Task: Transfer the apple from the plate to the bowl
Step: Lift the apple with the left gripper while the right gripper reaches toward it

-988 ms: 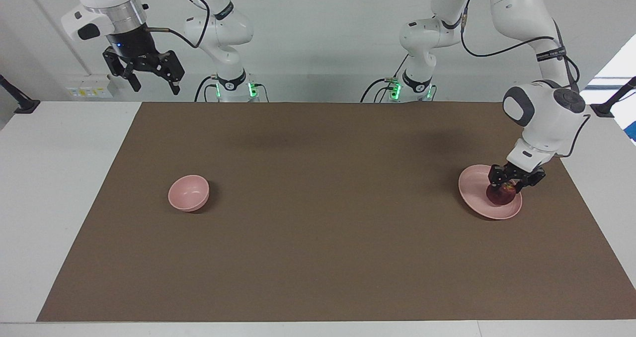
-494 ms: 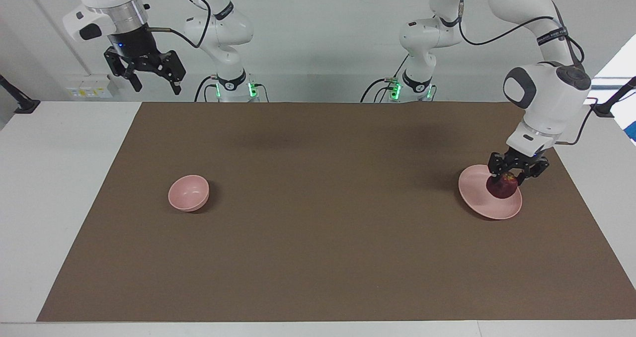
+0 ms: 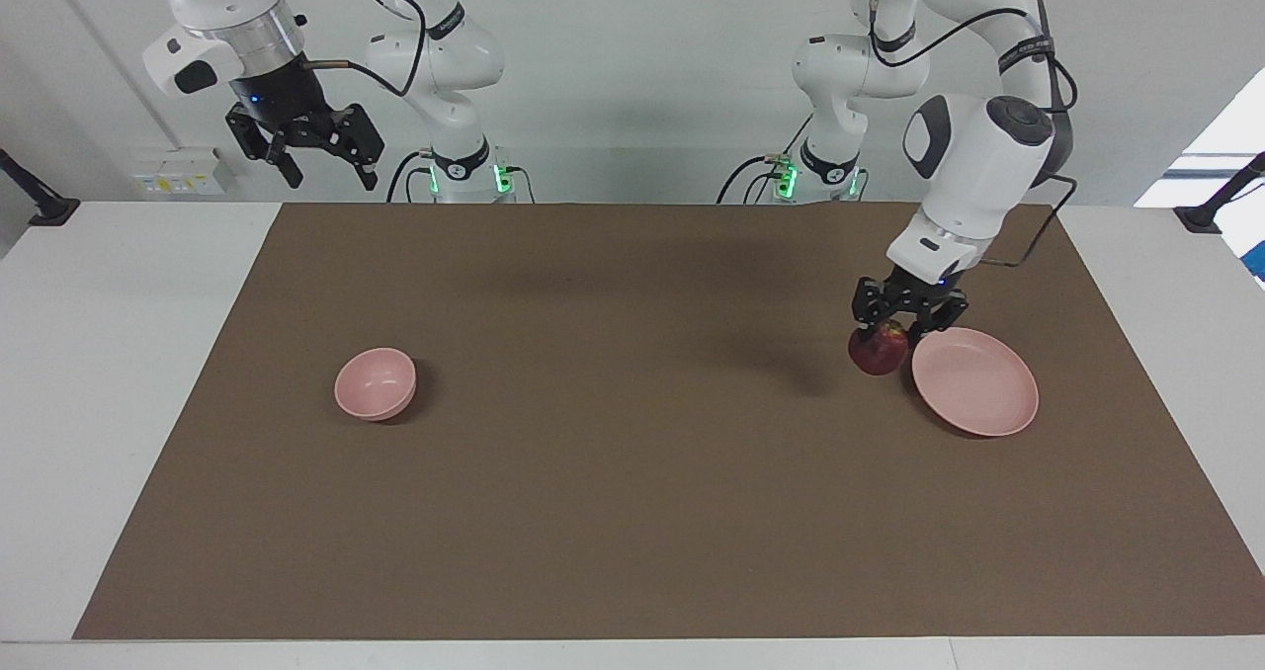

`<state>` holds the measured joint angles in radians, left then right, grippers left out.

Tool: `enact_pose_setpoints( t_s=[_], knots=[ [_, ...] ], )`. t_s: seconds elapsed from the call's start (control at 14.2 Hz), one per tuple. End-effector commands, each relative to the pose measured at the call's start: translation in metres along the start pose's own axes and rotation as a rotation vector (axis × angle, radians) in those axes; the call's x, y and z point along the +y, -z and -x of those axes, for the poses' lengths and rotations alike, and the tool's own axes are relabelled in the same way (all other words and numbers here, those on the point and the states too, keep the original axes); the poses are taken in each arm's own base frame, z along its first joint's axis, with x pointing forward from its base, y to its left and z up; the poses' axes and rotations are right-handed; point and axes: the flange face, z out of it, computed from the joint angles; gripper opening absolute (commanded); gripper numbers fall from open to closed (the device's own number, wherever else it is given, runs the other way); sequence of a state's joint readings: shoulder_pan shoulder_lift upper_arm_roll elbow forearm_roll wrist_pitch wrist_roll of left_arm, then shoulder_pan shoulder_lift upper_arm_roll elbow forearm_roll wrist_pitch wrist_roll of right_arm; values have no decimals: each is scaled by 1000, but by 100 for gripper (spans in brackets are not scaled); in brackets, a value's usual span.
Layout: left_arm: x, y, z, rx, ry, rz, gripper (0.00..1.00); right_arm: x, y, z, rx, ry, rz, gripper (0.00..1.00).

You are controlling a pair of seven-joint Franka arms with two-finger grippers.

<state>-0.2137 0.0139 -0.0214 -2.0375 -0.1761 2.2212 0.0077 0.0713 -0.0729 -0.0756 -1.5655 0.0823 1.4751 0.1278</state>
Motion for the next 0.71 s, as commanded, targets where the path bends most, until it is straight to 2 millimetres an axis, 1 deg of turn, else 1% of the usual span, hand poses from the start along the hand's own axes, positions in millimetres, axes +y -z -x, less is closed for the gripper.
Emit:
enact_pose_setpoints(
  t_s=[0.0, 0.14, 0.21, 0.28, 0.42, 0.56, 0.64],
  knots=[
    [41, 1, 9, -5, 29, 76, 0, -7, -19, 3, -3, -83, -67, 100],
    [81, 0, 12, 15, 61, 149, 0, -24, -33, 1, -9, -119, -100, 100],
    [105, 1, 15, 31, 86, 201, 0, -26, -42, -1, -17, -156, -126, 100],
    [124, 2, 18, 40, 98, 234, 0, -29, -52, -5, -29, -180, -153, 100],
    [158, 3, 25, 57, 114, 302, 0, -33, -70, -11, -33, -245, -206, 100],
    [187, 7, 30, 82, 149, 394, 0, -39, -83, -19, -65, -355, -270, 100],
    [206, 7, 36, 91, 151, 431, 0, -42, -89, -25, -81, -413, -304, 100]
  ],
)
